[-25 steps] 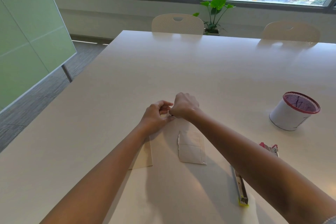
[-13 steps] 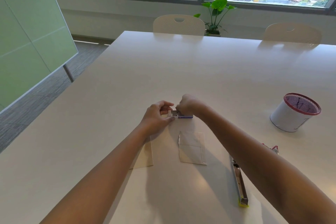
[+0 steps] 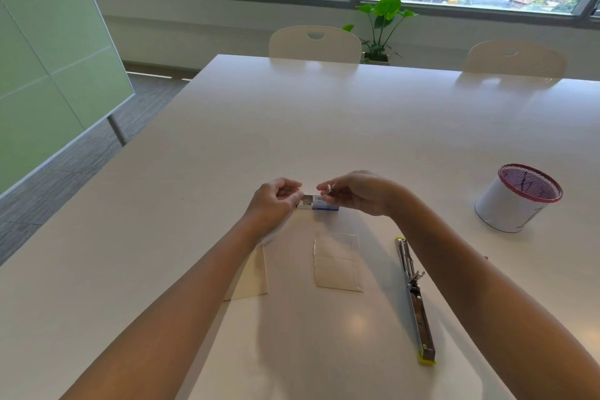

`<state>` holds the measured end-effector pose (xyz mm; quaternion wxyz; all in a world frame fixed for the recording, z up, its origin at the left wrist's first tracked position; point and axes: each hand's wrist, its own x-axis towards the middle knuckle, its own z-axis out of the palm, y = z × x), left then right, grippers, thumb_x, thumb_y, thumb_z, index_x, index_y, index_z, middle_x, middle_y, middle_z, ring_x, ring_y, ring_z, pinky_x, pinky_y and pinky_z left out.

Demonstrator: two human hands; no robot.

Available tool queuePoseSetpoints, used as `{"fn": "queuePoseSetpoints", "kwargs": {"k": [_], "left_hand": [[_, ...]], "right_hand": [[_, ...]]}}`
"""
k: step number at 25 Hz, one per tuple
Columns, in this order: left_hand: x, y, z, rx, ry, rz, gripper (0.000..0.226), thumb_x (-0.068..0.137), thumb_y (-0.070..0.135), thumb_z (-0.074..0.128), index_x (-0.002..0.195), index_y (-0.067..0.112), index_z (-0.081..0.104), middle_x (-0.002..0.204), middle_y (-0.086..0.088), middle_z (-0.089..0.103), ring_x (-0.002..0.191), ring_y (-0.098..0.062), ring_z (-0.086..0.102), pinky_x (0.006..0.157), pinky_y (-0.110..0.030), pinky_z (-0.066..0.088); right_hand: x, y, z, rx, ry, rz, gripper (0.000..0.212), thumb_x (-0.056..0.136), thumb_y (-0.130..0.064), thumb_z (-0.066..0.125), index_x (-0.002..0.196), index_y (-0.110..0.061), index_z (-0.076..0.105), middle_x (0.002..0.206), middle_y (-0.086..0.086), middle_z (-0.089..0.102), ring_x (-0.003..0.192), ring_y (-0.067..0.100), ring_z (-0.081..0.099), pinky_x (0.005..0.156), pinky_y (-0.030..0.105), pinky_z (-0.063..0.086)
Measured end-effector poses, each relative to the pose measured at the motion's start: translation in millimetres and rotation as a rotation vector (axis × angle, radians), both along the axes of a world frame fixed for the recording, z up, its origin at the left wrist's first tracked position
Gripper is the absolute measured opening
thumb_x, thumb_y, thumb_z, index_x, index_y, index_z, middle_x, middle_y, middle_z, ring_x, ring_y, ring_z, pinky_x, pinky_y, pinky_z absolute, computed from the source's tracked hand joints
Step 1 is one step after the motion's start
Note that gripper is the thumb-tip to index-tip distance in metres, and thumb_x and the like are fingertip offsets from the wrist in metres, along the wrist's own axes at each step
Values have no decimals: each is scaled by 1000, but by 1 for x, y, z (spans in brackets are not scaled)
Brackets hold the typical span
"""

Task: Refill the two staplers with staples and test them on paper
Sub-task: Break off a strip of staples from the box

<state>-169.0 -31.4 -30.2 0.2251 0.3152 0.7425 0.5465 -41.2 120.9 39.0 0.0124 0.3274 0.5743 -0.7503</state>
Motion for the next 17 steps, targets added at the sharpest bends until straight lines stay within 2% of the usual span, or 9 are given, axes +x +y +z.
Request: {"fn": "queuePoseSetpoints", "kwargs": {"k": [3, 6, 8, 10, 12, 14, 17], "left_hand": [[-2, 1, 0, 4, -64, -5, 14, 94, 16, 66, 107, 18, 71, 96, -2, 72, 89, -11, 67, 84, -21, 53], [-6, -3, 2, 4, -103, -36, 17, 92, 13, 69, 108, 17, 70, 96, 0, 68, 88, -11, 66, 87, -24, 54], [-7, -5, 3, -14, -112, -22, 18, 89, 13, 71, 107, 16, 71, 95, -1, 67, 87, -12, 65, 89, -29, 54], [-7, -5, 3, -37, -97, 15, 18, 86, 16, 75, 103, 17, 72, 94, -1, 68, 84, -12, 66, 87, -29, 56], [-5, -5, 5, -46, -97, 37, 19, 83, 18, 78, 101, 17, 72, 95, -3, 70, 84, -13, 68, 84, -28, 57], [-5, -6, 6, -44, -112, 36, 21, 81, 18, 80, 100, 16, 73, 95, -5, 71, 85, -14, 69, 82, -27, 57], [-5, -7, 7, -36, -109, 34, 24, 78, 17, 84, 98, 15, 73, 93, -7, 71, 82, -14, 68, 79, -26, 57]], "right_hand": [[11, 5, 2, -9, 2, -79, 22, 102, -3, 46, 100, 7, 65, 81, 12, 60, 73, 15, 60, 62, 18, 59], [20, 12, -3, 189, -63, -113, 25, 102, 1, 45, 117, 13, 61, 82, 12, 58, 72, 14, 57, 62, 16, 57], [23, 13, -11, 306, -146, -126, 26, 102, 2, 46, 120, 14, 60, 78, 12, 57, 68, 15, 56, 56, 15, 56], [24, 12, -18, 368, -178, -113, 25, 98, -1, 55, 118, 14, 61, 75, 11, 56, 63, 15, 55, 53, 15, 54], [24, 10, -22, 392, -158, -89, 26, 94, -5, 64, 114, 11, 63, 77, 10, 58, 64, 14, 57, 59, 15, 56], [24, 8, -23, 385, -126, -68, 21, 92, -5, 66, 109, 7, 64, 79, 11, 61, 67, 14, 60, 64, 16, 57], [22, 3, -24, 349, -95, -76, 6, 91, 4, 65, 97, 3, 63, 84, 14, 62, 70, 18, 64, 61, 18, 59]]}}
